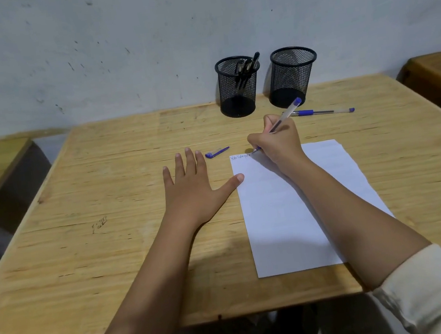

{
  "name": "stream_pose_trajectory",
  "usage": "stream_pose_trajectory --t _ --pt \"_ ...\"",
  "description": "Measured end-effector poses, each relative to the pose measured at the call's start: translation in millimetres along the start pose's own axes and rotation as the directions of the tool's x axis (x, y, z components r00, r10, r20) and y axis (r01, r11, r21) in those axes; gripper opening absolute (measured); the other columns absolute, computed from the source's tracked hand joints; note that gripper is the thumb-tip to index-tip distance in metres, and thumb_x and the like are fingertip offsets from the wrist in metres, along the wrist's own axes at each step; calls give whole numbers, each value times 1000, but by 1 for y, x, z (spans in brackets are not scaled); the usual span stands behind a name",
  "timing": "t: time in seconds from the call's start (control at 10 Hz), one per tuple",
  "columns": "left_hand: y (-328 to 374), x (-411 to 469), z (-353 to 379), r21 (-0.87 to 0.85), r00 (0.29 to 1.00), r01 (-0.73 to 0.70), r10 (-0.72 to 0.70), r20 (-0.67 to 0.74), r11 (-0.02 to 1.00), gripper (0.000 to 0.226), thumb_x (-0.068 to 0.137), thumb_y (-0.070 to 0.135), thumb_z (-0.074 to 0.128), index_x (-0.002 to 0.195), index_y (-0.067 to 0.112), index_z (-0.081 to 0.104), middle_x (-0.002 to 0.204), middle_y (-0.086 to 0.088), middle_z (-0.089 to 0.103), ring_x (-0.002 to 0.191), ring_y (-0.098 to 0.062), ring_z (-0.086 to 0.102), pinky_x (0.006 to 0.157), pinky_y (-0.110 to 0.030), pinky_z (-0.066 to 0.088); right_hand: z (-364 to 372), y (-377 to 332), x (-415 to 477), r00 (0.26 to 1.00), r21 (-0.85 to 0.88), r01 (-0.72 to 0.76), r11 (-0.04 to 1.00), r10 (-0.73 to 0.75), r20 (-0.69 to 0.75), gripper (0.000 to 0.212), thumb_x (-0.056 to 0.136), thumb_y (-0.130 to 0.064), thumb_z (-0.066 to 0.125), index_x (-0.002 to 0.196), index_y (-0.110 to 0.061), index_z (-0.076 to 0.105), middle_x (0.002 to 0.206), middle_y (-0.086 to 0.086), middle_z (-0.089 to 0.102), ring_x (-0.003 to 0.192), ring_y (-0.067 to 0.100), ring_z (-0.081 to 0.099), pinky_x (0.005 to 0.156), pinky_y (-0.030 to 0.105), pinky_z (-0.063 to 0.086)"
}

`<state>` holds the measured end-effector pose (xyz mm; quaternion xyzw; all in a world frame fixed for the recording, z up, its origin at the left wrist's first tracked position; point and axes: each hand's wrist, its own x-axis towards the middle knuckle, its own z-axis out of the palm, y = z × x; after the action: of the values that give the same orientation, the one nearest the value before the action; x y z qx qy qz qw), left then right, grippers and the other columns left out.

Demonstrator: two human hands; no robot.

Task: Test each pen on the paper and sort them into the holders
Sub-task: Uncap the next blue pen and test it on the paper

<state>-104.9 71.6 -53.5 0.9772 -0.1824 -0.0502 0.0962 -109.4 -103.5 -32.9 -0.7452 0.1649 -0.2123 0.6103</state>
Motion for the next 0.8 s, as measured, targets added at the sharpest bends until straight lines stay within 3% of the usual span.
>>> stream_pose_trajectory --t 0.2,0.8 --pt "0 0 0 0 1000 1 -1 3 1000 107 73 85 18 150 15 -6 159 -4 -13 146 -21 -17 117 -48 -9 -1 0 2 1000 32 -29 999 29 7 42 60 11 56 52 -16 25 56 5 19 51 13 24 48 21 25" --pt "1 -1 -1 -4 1000 1 -1 6 1000 106 73 84 19 150 15 -5 159 -4 -12 146 -21 -16 117 -48 -8 -3 -3 -1 1000 -22 10 1000 -10 -16 42 62 10 57 53 -14 24 55 2 20 40 5 22 40 14 24"
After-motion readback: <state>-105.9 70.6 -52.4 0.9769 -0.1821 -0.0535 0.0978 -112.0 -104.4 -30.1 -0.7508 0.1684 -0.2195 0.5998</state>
